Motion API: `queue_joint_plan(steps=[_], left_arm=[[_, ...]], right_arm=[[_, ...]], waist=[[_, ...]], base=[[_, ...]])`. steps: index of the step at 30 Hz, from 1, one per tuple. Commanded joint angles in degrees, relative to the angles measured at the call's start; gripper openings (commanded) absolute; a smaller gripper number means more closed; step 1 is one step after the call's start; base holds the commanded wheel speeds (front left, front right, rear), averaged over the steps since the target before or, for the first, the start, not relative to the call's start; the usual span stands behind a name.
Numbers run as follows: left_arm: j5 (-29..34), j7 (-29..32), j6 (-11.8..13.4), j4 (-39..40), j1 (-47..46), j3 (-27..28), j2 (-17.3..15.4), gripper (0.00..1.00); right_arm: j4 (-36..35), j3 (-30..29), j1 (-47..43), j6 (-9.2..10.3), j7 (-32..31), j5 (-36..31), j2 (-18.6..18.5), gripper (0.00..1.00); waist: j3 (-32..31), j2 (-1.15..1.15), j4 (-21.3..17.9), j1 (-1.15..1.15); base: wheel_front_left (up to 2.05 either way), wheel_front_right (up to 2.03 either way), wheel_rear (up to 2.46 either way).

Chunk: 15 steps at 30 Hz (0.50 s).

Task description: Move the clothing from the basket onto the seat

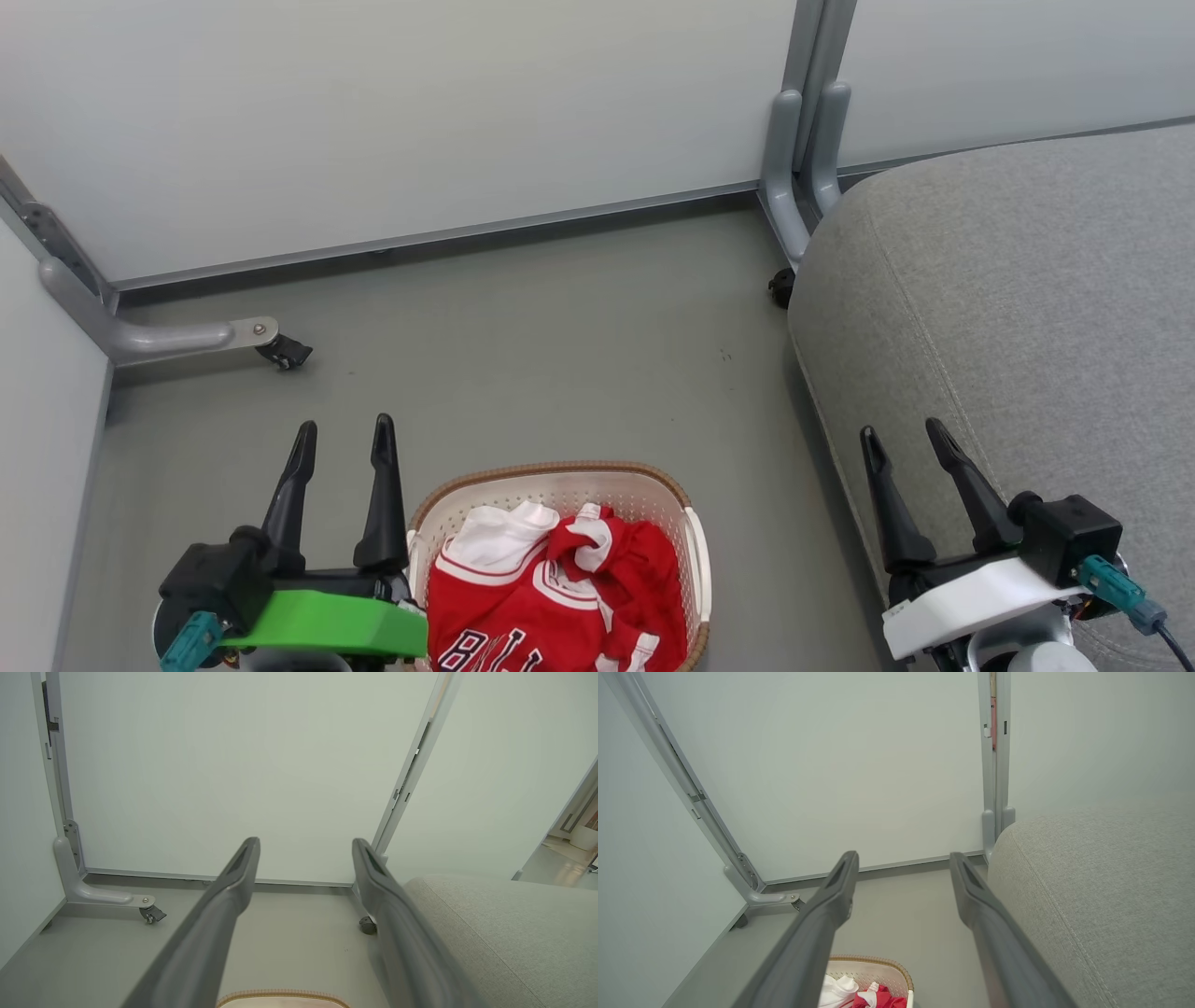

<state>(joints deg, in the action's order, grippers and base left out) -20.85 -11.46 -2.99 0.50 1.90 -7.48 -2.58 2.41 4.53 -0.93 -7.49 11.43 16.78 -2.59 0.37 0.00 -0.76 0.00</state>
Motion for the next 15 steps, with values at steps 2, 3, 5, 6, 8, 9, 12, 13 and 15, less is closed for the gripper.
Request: queue_joint_plan(steps=[2, 3, 5, 6, 8, 9, 12, 13, 15], left_arm=[[1.80, -0.63, 0.36, 0.57, 0.70, -0.20, -0.40, 1.00], [2.26, -0.79, 0.36, 0.58, 0.80, -0.25, -0.40, 1.00], [3.07, -0.96, 0.29, 0.66, 0.90, -0.31, -0.41, 1.00], [3.38, -1.12, 0.24, 0.68, 0.98, -0.33, -0.41, 1.00], [3.58, -1.38, 0.40, 0.54, 1.28, -0.24, -0.42, 1.00], [3.61, -1.46, 0.49, 0.47, 1.33, -0.15, -0.42, 1.00], [4.71, -1.84, 0.30, 0.27, 1.38, -0.06, -0.42, 1.00], [5.06, -1.90, 0.28, 0.25, 1.41, -0.09, -0.43, 1.00], [5.75, -2.11, 0.37, 0.19, 1.52, -0.13, -0.43, 1.00]], right_arm=[[-0.76, 0.01, -0.67, 0.00, 0.68, -1.90, -0.33, 1.00], [-0.87, 0.02, -0.74, 0.00, 0.87, -2.39, -0.34, 1.00], [-1.04, 0.10, -0.75, 0.00, 1.00, -3.28, -0.34, 1.00], [-1.14, 0.11, -0.78, 0.00, 1.18, -3.74, -0.35, 1.00], [-1.26, 0.15, -0.87, 0.00, 1.48, -4.57, -0.36, 1.00], [-1.29, 0.16, -0.94, 0.00, 1.51, -4.74, -0.36, 1.00], [-1.46, 0.29, -1.07, 0.00, 1.92, -5.97, -0.38, 1.00], [-1.52, 0.32, -1.09, 0.00, 1.99, -6.34, -0.38, 1.00], [-1.64, 0.40, -1.17, 0.00, 2.15, -7.23, -0.39, 1.00]], waist=[[-0.02, 0.00, -0.01, 0.00], [-0.03, 0.00, -0.03, 0.00], [-0.01, 0.00, -0.05, 0.00], [-0.01, 0.00, -0.06, 0.00], [0.00, 0.00, -0.08, 0.00], [0.00, 0.00, -0.10, 0.00], [0.03, 0.00, -0.13, 0.00], [0.04, 0.00, -0.14, 0.00], [0.04, 0.00, -0.17, 0.00]], base=[[0.00, 0.00, 0.00], [0.00, 0.00, 0.00], [0.00, 0.00, 0.00], [0.00, 0.00, 0.00], [0.00, 0.00, 0.00], [0.00, 0.00, 0.00], [0.00, 0.00, 0.00], [0.00, 0.00, 0.00], [0.00, 0.00, 0.00]])
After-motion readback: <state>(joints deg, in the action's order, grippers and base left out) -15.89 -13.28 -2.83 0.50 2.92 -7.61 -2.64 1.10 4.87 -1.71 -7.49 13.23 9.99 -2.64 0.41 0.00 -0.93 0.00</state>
